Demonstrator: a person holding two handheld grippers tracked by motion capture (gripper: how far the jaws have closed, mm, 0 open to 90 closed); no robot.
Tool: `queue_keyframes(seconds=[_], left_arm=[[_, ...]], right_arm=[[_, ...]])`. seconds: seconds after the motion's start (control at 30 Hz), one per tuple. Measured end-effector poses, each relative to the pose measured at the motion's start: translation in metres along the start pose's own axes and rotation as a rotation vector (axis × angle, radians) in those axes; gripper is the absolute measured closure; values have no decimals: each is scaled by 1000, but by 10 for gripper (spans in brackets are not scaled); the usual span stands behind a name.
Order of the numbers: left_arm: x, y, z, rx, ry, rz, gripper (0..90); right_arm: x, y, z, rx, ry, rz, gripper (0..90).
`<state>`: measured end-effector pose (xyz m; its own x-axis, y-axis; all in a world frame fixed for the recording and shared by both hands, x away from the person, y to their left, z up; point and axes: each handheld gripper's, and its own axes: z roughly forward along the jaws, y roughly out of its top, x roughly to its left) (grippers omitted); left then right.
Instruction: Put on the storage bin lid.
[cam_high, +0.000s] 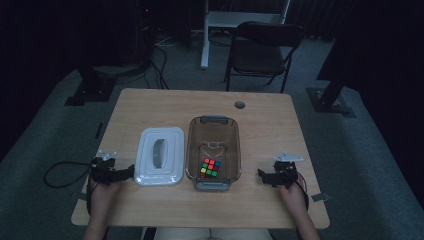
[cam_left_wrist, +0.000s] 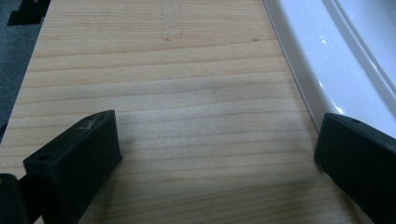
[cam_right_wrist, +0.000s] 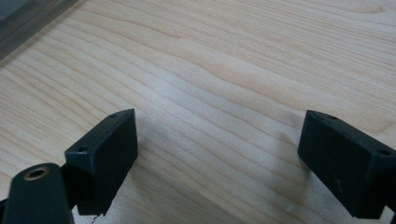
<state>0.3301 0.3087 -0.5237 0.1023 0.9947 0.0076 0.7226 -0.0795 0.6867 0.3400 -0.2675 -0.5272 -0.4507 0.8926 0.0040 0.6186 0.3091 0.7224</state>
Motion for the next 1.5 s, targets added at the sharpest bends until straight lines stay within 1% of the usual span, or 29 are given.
queue_keyframes(seconds=[0.23, 0.3, 0.4, 0.43, 0.5, 0.57, 0.63, 0.7, 0.8, 0.87, 1.03, 1.1, 1.2, 1.3, 1.4, 1.5], left_arm=[[-1, 0, 0, 0, 5, -7, 8], [-1, 0, -1, 8, -1, -2, 9], [-2, 1, -2, 19, -6, -8, 9], [-2, 2, -3, 27, -24, -17, 9], [-2, 2, -4, 28, -36, -26, 9], [-4, 4, -7, 19, -42, -23, 9], [-8, 7, -12, 16, -48, -15, 9], [-12, 12, -18, 5, -41, -17, 9], [-18, 17, -24, -6, -63, -3, 9], [-24, 21, -28, -8, -80, 13, 9], [-38, 31, -33, -14, -113, 28, 9], [-42, 35, -34, -8, -127, 39, 9], [-50, 39, -33, 0, -135, 59, 9], [-56, 43, -32, 1, -138, 68, 9], [-65, 47, -29, 5, -159, 79, 10], [-72, 50, -24, 12, -152, 95, 16]], right_arm=[[0, 0, 0, 0, 0, 1, 115], [0, 0, 0, 0, 0, 1, 115], [0, 0, 0, 0, 0, 1, 115], [0, 0, 0, 0, 0, 1, 115], [0, 0, 0, 0, 0, 1, 115], [0, 0, 0, 0, 0, 1, 115], [0, 0, 0, 0, 0, 1, 115], [0, 0, 0, 0, 0, 1, 115], [0, 0, 0, 0, 0, 1, 115], [0, 0, 0, 0, 0, 1, 115], [0, 0, 0, 0, 0, 1, 115], [0, 0, 0, 0, 0, 1, 115], [0, 0, 0, 0, 0, 1, 115], [0, 0, 0, 0, 0, 1, 115], [0, 0, 0, 0, 0, 1, 115], [0, 0, 0, 0, 0, 1, 115]])
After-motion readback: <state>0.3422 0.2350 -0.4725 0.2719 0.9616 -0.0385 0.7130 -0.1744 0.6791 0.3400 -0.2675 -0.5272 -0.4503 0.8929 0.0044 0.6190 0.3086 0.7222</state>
